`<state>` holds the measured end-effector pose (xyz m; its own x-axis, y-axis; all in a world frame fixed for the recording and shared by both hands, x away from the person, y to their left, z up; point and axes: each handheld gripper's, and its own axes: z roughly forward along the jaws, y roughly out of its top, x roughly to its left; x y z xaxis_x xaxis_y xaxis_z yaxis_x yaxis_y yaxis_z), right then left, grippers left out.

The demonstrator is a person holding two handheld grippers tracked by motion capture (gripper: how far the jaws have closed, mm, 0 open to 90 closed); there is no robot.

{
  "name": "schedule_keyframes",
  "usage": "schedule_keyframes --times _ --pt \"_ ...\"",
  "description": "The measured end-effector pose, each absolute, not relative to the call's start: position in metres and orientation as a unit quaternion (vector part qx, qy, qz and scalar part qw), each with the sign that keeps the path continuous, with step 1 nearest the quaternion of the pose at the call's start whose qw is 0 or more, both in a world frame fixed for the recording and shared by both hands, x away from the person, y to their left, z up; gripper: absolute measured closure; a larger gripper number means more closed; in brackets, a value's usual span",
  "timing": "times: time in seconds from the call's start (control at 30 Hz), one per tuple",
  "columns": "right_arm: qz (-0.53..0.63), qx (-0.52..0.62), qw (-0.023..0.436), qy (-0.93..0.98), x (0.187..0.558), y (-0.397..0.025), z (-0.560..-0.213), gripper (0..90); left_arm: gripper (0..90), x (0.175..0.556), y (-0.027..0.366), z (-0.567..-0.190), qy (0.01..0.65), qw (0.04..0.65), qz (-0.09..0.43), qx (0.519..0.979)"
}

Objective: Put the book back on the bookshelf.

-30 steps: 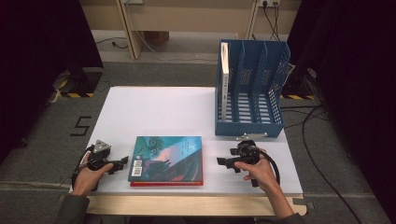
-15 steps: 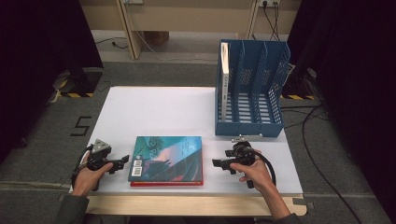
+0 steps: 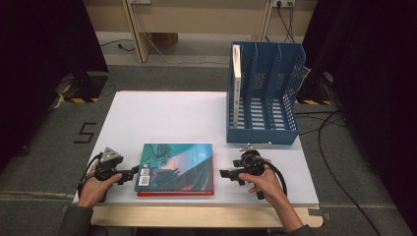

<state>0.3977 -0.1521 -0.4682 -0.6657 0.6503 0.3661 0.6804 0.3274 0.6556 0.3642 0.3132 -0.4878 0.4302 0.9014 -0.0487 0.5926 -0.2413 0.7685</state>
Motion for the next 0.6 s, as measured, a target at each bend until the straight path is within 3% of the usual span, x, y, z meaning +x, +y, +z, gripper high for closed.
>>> schedule_keyframes --times 0.6 --pt "-0.413 -0.416 0.031 -0.810 0.402 -0.147 -0.474 20.0 44.0 0.357 0.301 -0.480 0.474 0.351 0.226 0.775"
